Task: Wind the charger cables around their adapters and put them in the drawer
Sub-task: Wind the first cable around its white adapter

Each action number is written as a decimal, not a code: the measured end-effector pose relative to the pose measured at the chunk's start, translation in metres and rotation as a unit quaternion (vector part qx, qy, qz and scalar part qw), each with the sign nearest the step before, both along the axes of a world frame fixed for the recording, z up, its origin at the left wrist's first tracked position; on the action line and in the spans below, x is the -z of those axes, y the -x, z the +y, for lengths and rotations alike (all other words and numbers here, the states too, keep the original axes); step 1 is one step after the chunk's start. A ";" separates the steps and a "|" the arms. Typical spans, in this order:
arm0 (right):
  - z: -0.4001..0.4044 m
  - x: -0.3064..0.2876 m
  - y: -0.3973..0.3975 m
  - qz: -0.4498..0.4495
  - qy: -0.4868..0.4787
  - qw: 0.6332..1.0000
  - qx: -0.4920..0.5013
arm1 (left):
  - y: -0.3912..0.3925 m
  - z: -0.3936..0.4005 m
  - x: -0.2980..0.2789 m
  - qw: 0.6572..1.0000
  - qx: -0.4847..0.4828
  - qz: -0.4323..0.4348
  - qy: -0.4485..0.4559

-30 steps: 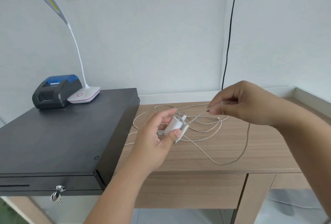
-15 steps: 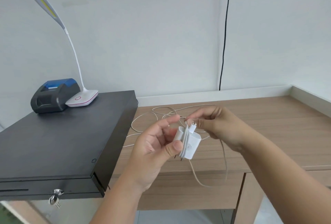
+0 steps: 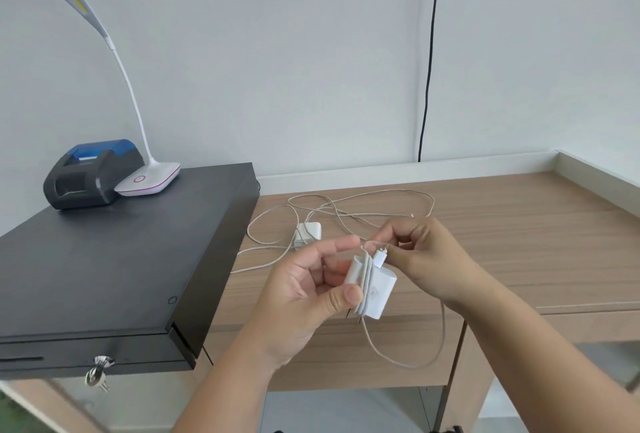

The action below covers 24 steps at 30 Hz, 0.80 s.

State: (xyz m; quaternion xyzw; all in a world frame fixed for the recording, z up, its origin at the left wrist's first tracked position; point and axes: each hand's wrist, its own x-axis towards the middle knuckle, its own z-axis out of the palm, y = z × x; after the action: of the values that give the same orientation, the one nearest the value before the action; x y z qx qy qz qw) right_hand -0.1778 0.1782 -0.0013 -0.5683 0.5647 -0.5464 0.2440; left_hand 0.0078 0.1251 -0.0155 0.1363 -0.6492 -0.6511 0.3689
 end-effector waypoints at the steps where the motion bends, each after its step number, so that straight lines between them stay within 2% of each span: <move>1: 0.002 0.002 -0.001 0.008 -0.005 1.000 -0.001 | 0.001 0.001 0.001 1.000 0.000 0.013 -0.009; 6: 0.015 0.012 -0.016 0.036 -0.018 0.999 0.012 | 0.007 0.006 0.010 0.990 -0.025 0.100 -0.094; 8: 0.020 0.017 -0.025 0.096 -0.010 0.994 0.053 | 0.009 0.007 0.014 0.985 -0.034 0.115 -0.125; 12: 0.026 0.026 -0.033 0.223 0.003 0.969 0.106 | 0.010 0.009 0.019 0.986 -0.046 0.105 -0.121; 15: 0.030 0.026 -0.033 0.269 -0.005 0.956 0.118 | 0.009 0.011 0.022 0.991 -0.058 0.078 -0.096; 20: 0.044 0.021 -0.040 0.259 -0.031 0.962 0.080 | 0.008 0.008 0.018 0.982 -0.121 0.106 -0.098; 24: 0.053 0.017 -0.048 0.259 -0.053 0.962 0.072 | 0.009 0.001 0.019 0.974 -0.181 0.094 -0.096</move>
State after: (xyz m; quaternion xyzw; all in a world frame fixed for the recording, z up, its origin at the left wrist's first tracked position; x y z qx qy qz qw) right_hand -0.1298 0.2310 -0.0184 -0.6345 0.6761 -0.3662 0.0789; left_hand -0.0012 0.1260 -0.0348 0.2246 -0.5101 -0.6427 0.5256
